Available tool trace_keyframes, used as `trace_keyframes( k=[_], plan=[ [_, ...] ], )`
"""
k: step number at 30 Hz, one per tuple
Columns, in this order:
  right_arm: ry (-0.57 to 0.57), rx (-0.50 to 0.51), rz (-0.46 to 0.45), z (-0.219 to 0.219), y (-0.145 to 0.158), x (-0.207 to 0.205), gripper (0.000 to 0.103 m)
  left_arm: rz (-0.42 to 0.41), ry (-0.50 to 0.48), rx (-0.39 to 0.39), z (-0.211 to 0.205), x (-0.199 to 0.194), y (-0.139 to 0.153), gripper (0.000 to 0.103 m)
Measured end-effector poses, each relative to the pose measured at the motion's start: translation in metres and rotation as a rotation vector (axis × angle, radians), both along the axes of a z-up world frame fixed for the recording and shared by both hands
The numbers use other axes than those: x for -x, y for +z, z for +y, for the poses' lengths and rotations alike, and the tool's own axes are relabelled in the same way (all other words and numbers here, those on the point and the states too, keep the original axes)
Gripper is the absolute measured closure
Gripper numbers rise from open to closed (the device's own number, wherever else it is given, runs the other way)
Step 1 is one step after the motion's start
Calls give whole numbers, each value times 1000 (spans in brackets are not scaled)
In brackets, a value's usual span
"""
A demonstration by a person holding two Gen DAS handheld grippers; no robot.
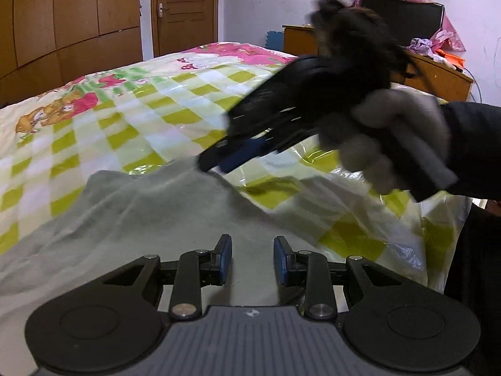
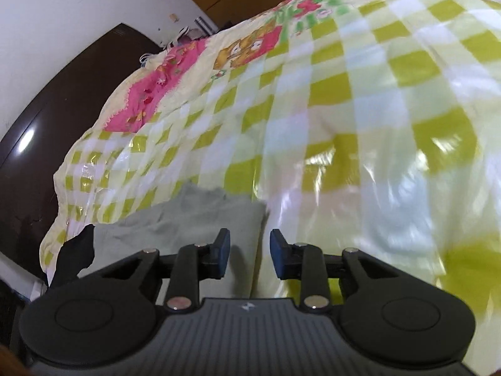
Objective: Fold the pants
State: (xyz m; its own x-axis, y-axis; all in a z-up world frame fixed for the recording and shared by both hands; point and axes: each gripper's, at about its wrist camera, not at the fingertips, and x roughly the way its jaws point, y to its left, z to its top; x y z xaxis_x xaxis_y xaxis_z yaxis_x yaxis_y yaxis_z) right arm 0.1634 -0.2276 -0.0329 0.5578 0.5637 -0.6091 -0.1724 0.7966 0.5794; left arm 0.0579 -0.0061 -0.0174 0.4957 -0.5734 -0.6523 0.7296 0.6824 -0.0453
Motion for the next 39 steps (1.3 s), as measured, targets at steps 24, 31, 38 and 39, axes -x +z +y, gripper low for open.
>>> trace_keyframes(
  k=[24,31,38,39],
  plan=[
    [-63,-79,87,16,-22,-86,99,63,-16,-62,-18,-5,-27,58],
    [-16,-14,33,24,-5,-97,101,54,-22,-60,-19,-1,-23,56],
    [-174,-67,66,-4,-5,-98,95,30,-10,-45,-10,0,-13,56],
    [-161,-82,59,-11,-3,-89,94,23,-3,-35,-5,1,-8,56]
  ],
)
